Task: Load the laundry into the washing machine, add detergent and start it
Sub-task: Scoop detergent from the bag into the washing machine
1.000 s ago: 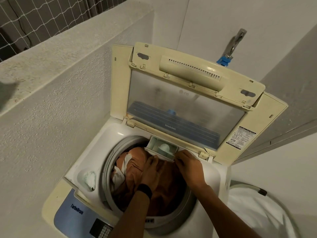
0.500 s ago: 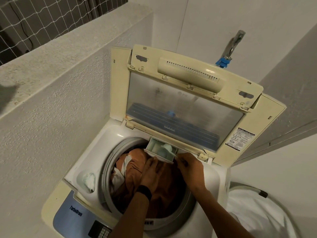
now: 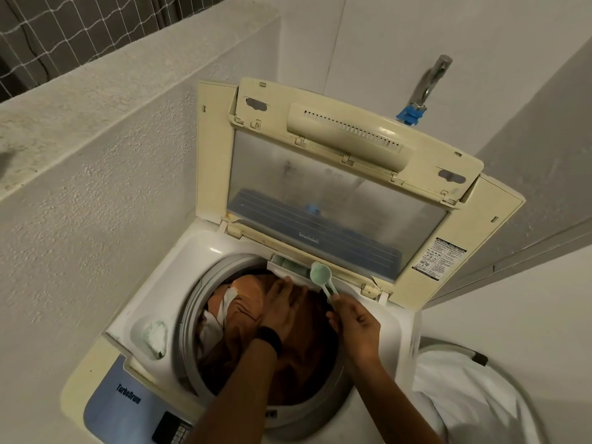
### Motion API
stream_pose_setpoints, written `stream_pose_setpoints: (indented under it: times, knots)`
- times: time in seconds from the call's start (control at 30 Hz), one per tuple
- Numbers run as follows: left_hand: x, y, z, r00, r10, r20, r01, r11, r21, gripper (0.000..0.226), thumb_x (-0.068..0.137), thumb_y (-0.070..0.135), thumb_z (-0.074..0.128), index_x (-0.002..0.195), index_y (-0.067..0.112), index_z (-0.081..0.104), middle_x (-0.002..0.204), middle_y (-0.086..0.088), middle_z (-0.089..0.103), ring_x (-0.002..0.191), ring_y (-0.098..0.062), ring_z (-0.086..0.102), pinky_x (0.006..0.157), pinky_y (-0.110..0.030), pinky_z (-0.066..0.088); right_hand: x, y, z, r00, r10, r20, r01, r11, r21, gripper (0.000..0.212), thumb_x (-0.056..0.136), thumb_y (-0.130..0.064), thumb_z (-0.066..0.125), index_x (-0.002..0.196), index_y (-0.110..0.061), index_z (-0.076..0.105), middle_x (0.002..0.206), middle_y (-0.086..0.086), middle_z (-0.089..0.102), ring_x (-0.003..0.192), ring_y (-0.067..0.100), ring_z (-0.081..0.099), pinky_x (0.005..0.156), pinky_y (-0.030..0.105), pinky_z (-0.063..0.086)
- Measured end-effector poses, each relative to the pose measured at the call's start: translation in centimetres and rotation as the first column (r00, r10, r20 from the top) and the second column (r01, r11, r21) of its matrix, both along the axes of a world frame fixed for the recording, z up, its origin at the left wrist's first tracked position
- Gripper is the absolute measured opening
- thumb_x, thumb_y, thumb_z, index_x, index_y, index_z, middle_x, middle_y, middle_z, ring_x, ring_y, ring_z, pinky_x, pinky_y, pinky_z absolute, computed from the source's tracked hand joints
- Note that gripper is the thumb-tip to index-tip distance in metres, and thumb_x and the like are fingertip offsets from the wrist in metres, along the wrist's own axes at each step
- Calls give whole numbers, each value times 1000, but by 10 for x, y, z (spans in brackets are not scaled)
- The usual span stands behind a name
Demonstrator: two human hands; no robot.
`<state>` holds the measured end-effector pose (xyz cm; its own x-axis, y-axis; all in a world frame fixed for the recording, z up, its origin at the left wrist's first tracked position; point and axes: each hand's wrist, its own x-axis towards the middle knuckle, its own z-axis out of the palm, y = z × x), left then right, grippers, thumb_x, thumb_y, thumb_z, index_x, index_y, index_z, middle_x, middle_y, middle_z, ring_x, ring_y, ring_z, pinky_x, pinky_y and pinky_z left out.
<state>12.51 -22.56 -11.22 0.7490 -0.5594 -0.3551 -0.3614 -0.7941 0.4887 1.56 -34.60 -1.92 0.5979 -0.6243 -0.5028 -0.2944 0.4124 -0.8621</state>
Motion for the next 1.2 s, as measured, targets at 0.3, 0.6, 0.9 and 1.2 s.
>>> stream_pose_setpoints:
  times: [0.3, 0.6, 0.9, 1.2]
  knots:
    - [5, -18, 24, 984, 180, -21, -180, 959, -217, 45, 110, 24, 42, 152, 8, 45, 162, -17, 35, 152, -34, 28, 123, -37, 19, -8, -2, -9, 999, -18, -33, 19, 999, 36, 16, 94, -16, 70, 107, -11, 76, 90, 10, 77, 76, 16, 71, 71, 25, 58]
    - [16, -15, 45, 584, 445, -679, -784, 527, -329, 19, 104, 15, 58, 121, 6, 62, 106, -5, 64, 101, -21, 66, 80, -20, 52, -3, 3, 11, 999, 19, 26, -20, 998, 63, 15, 94, -18, 70, 106, -12, 77, 97, 9, 77, 82, 17, 71, 76, 27, 58]
    - [16, 39, 144, 556, 444, -703, -831, 296, -471, 19, 96, 6, 65, 114, 3, 61, 112, -22, 68, 95, -20, 71, 76, -27, 62, 3, 24, 65, 962, 225, 156, -209, 972, -110, 22, 91, -43, 72, 105, -27, 77, 94, -3, 76, 91, 20, 68, 83, 36, 55]
    - [22, 159, 261, 749, 655, -100, -532, 506, -679, 12, 95, 27, 66, 106, 26, 62, 94, -2, 72, 86, -20, 72, 85, -44, 61, 43, 112, 141, 829, 417, 373, -348, 906, -240, 10, 94, -17, 71, 96, -9, 76, 83, -1, 74, 76, 10, 68, 67, 20, 53]
